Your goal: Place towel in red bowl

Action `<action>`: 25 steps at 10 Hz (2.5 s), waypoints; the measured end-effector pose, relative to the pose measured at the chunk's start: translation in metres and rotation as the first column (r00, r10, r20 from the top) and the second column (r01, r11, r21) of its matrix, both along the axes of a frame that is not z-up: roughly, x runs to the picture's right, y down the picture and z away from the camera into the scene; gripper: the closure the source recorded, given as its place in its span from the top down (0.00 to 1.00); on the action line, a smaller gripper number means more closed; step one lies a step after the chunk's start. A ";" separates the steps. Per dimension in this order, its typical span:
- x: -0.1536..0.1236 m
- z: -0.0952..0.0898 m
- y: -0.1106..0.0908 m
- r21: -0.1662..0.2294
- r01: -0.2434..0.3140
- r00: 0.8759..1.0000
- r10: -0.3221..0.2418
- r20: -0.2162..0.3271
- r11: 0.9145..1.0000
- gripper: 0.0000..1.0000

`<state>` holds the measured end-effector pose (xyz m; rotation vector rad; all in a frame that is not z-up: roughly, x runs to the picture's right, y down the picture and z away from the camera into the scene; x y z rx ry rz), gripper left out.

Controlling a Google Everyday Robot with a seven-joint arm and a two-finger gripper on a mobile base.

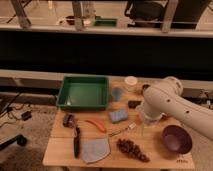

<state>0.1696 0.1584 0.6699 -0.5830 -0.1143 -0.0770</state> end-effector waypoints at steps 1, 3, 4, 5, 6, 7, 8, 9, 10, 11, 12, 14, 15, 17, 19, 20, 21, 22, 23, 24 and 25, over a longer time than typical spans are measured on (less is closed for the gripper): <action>-0.012 -0.001 0.006 -0.006 0.015 1.000 -0.014 0.024 1.000 0.80; -0.054 -0.004 0.025 -0.019 0.061 0.994 -0.059 0.090 0.998 0.80; -0.071 -0.005 0.031 -0.021 0.080 0.990 -0.077 0.115 0.997 0.80; -0.090 -0.006 0.039 -0.023 0.105 0.984 -0.100 0.147 0.994 0.80; -0.110 -0.007 0.047 -0.024 0.131 0.975 -0.125 0.186 0.991 0.80; -0.122 -0.008 0.052 -0.027 0.143 0.968 -0.134 0.211 0.989 0.80; -0.119 -0.007 0.052 -0.022 0.143 0.969 -0.135 0.205 0.990 0.80; -0.120 -0.008 0.052 -0.023 0.145 0.969 -0.137 0.207 0.989 0.80; -0.121 -0.007 0.051 -0.022 0.146 0.968 -0.139 0.209 0.989 0.80; -0.121 -0.007 0.051 -0.022 0.145 0.968 -0.138 0.208 0.989 0.80; -0.120 -0.008 0.051 -0.022 0.144 0.969 -0.137 0.207 0.989 0.80; -0.121 -0.007 0.052 -0.023 0.145 0.968 -0.137 0.209 0.989 0.80; -0.122 -0.007 0.053 -0.027 0.145 0.968 -0.136 0.211 0.989 0.80; -0.154 -0.002 0.076 -0.056 0.215 0.948 -0.195 0.251 0.975 0.80; -0.190 0.002 0.092 -0.068 0.263 0.929 -0.234 0.288 0.962 0.80; -0.207 0.005 0.099 -0.071 0.288 0.917 -0.254 0.307 0.955 0.80; -0.219 0.008 0.106 -0.070 0.313 0.905 -0.275 0.325 0.947 0.80; -0.229 0.011 0.114 -0.069 0.338 0.891 -0.296 0.344 0.939 0.80; -0.235 0.014 0.119 -0.064 0.348 0.882 -0.304 0.359 0.935 0.80; -0.242 0.018 0.125 -0.059 0.356 0.873 -0.310 0.376 0.933 0.80; -0.248 0.023 0.129 -0.049 0.361 0.865 -0.315 0.391 0.931 0.80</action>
